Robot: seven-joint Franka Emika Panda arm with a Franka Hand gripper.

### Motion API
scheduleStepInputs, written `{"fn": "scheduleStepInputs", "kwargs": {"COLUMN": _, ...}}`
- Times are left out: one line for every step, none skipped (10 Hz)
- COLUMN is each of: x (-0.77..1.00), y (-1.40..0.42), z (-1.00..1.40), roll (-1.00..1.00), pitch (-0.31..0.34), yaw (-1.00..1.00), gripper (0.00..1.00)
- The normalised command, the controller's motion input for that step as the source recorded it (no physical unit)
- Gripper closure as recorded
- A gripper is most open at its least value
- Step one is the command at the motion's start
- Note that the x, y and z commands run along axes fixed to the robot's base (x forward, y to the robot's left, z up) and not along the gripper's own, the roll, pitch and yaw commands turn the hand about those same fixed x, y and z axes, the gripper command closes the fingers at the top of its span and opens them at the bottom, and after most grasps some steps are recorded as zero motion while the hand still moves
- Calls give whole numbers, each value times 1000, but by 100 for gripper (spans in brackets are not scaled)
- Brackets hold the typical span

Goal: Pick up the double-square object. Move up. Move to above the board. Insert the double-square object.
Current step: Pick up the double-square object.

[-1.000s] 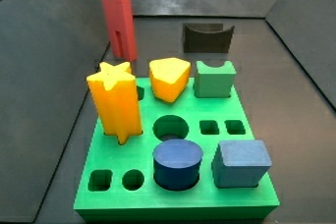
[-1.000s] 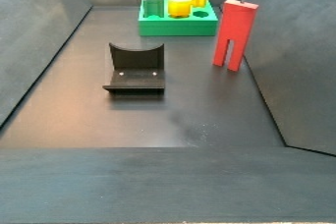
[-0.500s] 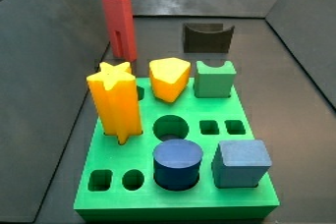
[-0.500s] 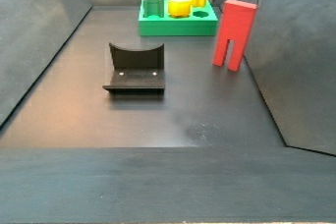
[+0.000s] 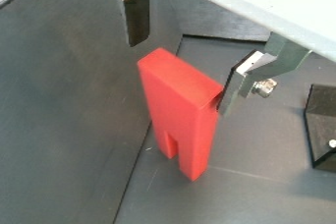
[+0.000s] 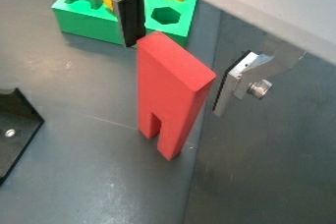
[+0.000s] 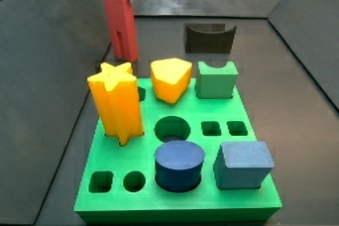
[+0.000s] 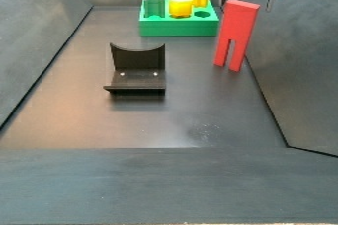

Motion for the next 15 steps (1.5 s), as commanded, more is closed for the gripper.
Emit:
{"fn": "scheduleStepInputs", "kwargs": {"x": 149, "y": -183, "z": -263, "roll": 0, "pitch": -96, "yaw": -237, "gripper": 0}}
{"fn": "scheduleStepInputs", "kwargs": {"x": 151, "y": -126, "z": -271, "roll": 0, "pitch": -104, "yaw": -240, "gripper": 0}}
{"fn": "scheduleStepInputs", "kwargs": {"x": 143, "y": -54, "z": -340, "roll": 0, "pitch": -103, "yaw": -226, "gripper": 0}}
{"fn": "scheduleStepInputs", "kwargs": {"x": 9, "y": -14, "z": -357, "roll": 0, "pitch": -137, "yaw": -214, "gripper": 0}}
{"fn": "scheduleStepInputs", "kwargs": {"x": 17, "y": 0, "z": -280, "roll": -4, "pitch": -107, "yaw": -180, "gripper": 0}}
{"fn": "scheduleStepInputs", "kwargs": {"x": 0, "y": 0, "z": -180, "roll": -23, "pitch": -63, "yaw": -134, "gripper": 0}}
{"fn": "scheduleStepInputs", "kwargs": {"x": 0, "y": 0, "z": -37, "roll": -9, "pitch": -20, "yaw": -31, "gripper": 0}}
{"fn": "scheduleStepInputs", "kwargs": {"x": 31, "y": 0, "z": -17, "roll": 0, "pitch": 0, "yaw": 0, "gripper": 0}}
{"fn": "scheduleStepInputs", "kwargs": {"x": 20, "y": 0, "z": -191, "roll": 0, "pitch": -41, "yaw": 63, "gripper": 0}}
{"fn": "scheduleStepInputs", "kwargs": {"x": 0, "y": 0, "z": -60, "roll": -1, "pitch": -36, "yaw": 46, "gripper": 0}}
{"fn": "scheduleStepInputs", "kwargs": {"x": -26, "y": 0, "z": 0, "roll": 0, "pitch": -57, "yaw": 0, "gripper": 0}}
{"fn": "scheduleStepInputs", "kwargs": {"x": 0, "y": 0, "z": -57, "roll": -39, "pitch": -121, "yaw": 26, "gripper": 0}}
{"fn": "scheduleStepInputs", "kwargs": {"x": -14, "y": 0, "z": 0, "roll": 0, "pitch": -56, "yaw": 11, "gripper": 0}}
{"fn": "scheduleStepInputs", "kwargs": {"x": 0, "y": 0, "z": 0, "roll": 0, "pitch": 0, "yaw": 0, "gripper": 0}}
{"fn": "scheduleStepInputs", "kwargs": {"x": 0, "y": 0, "z": 0, "roll": 0, "pitch": 0, "yaw": 0, "gripper": 100}}
